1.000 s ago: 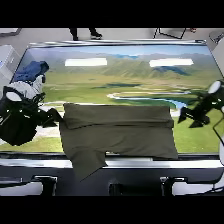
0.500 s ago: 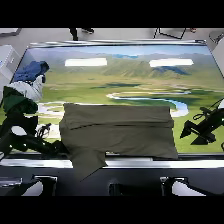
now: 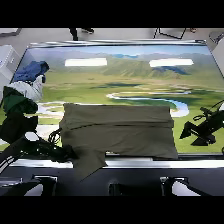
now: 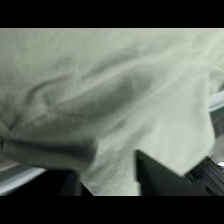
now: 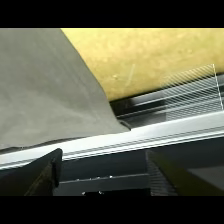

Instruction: Fold the clothes and pants, and hang the long-sleeved shirts on hangers.

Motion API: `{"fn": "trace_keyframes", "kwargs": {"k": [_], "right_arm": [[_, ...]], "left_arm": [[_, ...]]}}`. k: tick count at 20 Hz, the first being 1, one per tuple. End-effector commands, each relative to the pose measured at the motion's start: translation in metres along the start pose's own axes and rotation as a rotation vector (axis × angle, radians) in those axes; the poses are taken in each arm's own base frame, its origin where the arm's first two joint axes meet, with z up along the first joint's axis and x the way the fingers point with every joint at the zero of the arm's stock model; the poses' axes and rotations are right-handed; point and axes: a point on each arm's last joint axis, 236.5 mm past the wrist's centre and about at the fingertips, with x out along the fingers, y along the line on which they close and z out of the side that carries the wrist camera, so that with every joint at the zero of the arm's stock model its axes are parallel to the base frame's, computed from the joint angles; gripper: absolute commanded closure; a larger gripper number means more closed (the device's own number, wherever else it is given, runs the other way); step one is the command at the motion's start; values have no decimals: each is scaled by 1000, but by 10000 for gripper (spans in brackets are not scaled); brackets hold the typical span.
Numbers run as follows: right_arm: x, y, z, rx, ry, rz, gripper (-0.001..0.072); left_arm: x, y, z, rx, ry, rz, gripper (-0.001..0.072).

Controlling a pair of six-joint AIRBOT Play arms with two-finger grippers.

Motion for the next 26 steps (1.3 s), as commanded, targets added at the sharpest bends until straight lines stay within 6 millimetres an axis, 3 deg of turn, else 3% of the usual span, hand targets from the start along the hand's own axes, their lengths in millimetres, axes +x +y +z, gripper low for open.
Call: {"fn": "trace_keyframes", "kwargs": {"k": [1, 2, 5, 10, 12, 14, 17, 21, 23, 26], "right_arm": [[19, -4, -6, -1, 27, -7, 98], [31, -6, -15, 1, 62, -6, 96], [70, -1, -39, -1, 147, 37, 24], [98, 2, -39, 3, 117, 66, 57], [102, 13, -33, 19, 89, 112, 157], [102, 22, -26, 32, 59, 150, 340], [102, 25, -25, 37, 54, 165, 675], [83, 29, -29, -45, 84, 174, 677], [56, 36, -9, -49, 21, 186, 677], [6, 58, 40, -42, -173, 231, 678]], "left_arm": [[7, -1, 1, 3, -12, 22, 617], [7, -1, 0, 3, -5, 21, 686], [7, -1, -2, 12, 1, 20, 687], [5, -2, -7, 18, 26, 21, 687], [3, -2, -7, 30, 21, 28, 687], [0, -4, -5, 41, 7, 27, 687], [-7, 0, -1, 55, -18, 46, 687], [-38, -5, 20, 61, -97, 34, 688], [-67, -15, 38, 100, -153, 42, 688], [-110, -31, 82, 182, -273, 103, 689]]}}
